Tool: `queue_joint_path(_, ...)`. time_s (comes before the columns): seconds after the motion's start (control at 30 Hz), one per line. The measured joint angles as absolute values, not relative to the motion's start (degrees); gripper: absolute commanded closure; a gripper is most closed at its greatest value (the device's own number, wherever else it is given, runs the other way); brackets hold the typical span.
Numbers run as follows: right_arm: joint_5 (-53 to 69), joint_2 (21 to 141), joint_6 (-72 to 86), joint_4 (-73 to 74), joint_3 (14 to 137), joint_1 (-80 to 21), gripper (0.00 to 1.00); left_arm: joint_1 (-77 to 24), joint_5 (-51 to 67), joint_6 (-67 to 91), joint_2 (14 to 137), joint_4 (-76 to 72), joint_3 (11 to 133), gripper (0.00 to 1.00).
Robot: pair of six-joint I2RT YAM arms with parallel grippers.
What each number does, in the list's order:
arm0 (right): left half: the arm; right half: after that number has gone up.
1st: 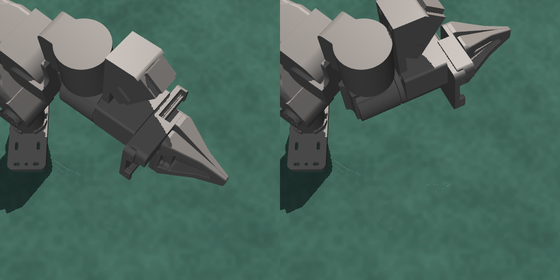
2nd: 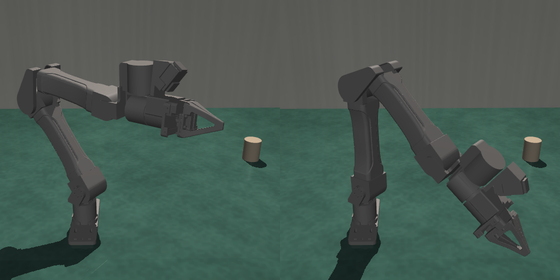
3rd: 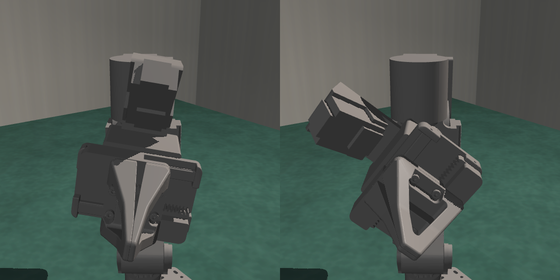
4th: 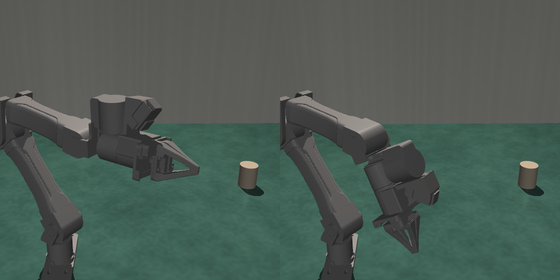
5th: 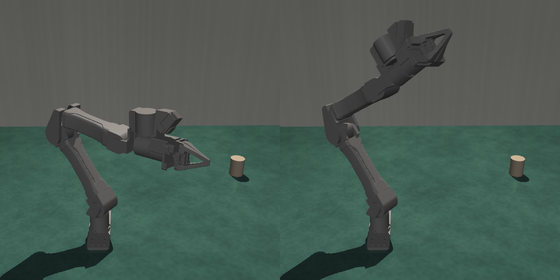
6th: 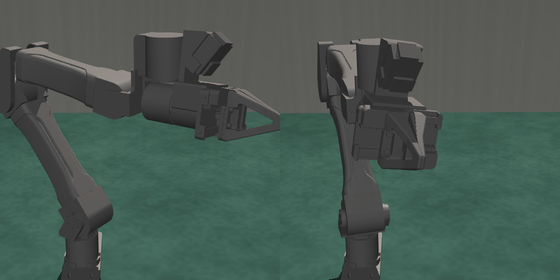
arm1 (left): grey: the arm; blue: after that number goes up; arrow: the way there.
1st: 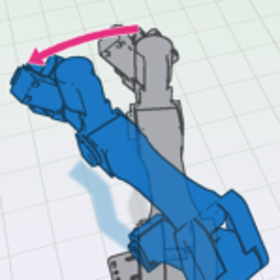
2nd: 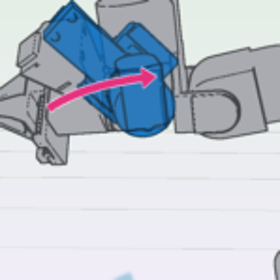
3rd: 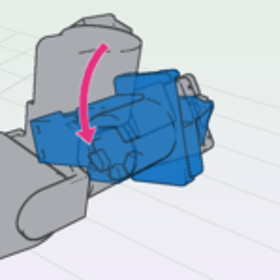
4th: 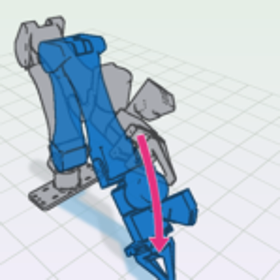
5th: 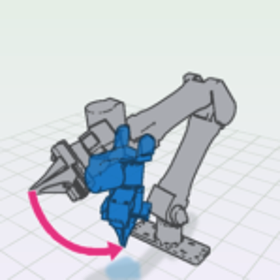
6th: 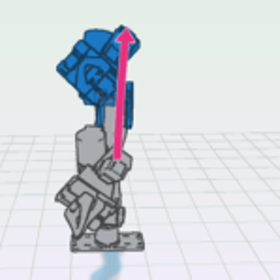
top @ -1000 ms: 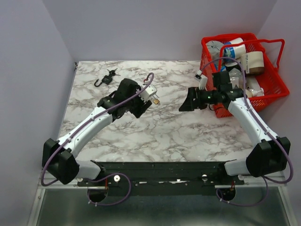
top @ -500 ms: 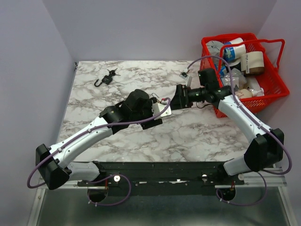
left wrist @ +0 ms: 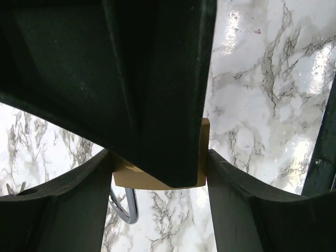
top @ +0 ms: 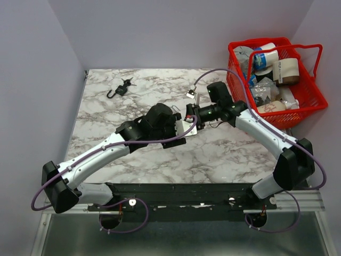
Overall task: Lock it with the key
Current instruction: Pick up the lock from the center of the board.
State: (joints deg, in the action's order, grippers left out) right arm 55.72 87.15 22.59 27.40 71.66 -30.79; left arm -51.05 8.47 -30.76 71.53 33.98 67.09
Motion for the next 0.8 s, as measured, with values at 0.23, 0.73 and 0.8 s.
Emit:
queue_joint_path(0.23, 57.6, 88.12, 24.95, 25.12, 71.18, -31.11, 0.45, -51.66, 8.34, -31.07, 71.53, 33.91, 67.13, 0.98)
queue_joint_path(0.73, 59.83, 89.23, 28.6, 21.96, 68.27, -31.4, 0.43, -53.28, 8.12, -31.97, 71.53, 35.75, 67.37, 0.96)
queue_joint_path(0.8, 60.99, 89.27, 28.93, 21.45, 68.25, -31.88, 0.49, -53.32, 8.12, -32.01, 71.53, 35.53, 67.37, 0.96)
